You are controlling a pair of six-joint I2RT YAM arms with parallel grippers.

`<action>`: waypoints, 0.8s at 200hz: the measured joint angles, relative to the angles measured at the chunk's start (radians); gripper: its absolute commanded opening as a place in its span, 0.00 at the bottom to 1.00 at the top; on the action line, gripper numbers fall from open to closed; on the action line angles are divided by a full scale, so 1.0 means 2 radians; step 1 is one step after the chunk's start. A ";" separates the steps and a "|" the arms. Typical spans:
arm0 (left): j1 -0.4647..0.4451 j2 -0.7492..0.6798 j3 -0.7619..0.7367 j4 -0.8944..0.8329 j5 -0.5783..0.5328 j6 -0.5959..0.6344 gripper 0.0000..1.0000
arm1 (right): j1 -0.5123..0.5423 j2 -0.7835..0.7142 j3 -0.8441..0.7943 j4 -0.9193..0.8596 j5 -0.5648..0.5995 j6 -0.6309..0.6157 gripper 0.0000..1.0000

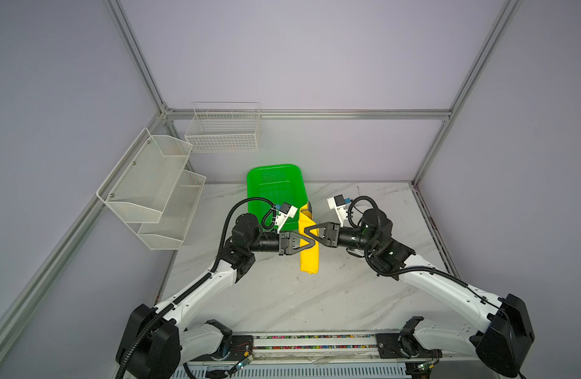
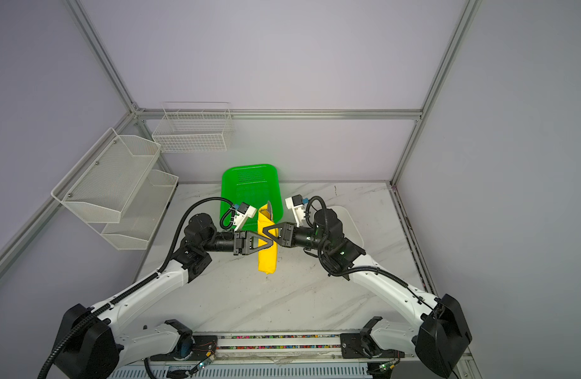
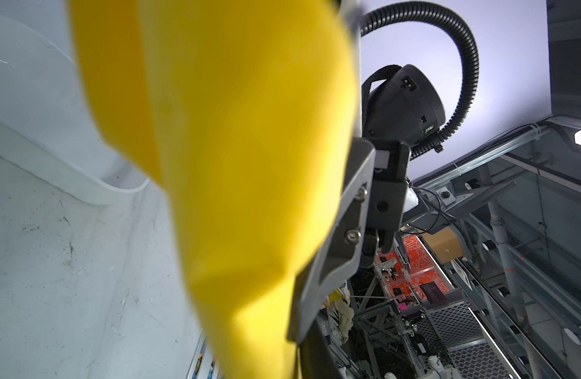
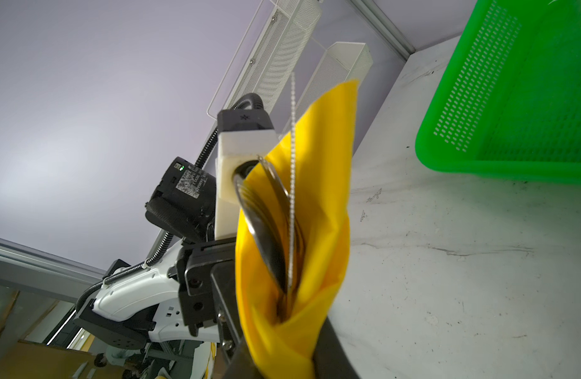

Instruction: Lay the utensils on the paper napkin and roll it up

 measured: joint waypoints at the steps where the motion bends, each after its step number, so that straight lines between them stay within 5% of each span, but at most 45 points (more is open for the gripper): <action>1: 0.000 0.000 0.000 0.000 0.000 0.000 0.24 | 0.000 0.000 0.000 0.000 0.000 0.000 0.18; 60: -0.001 -0.001 0.000 -0.002 0.004 0.007 0.53 | 0.000 -0.009 -0.018 0.024 0.010 0.005 0.15; 160: -0.001 -0.002 -0.001 -0.006 0.010 0.009 0.55 | -0.002 -0.011 -0.032 0.078 0.011 0.029 0.15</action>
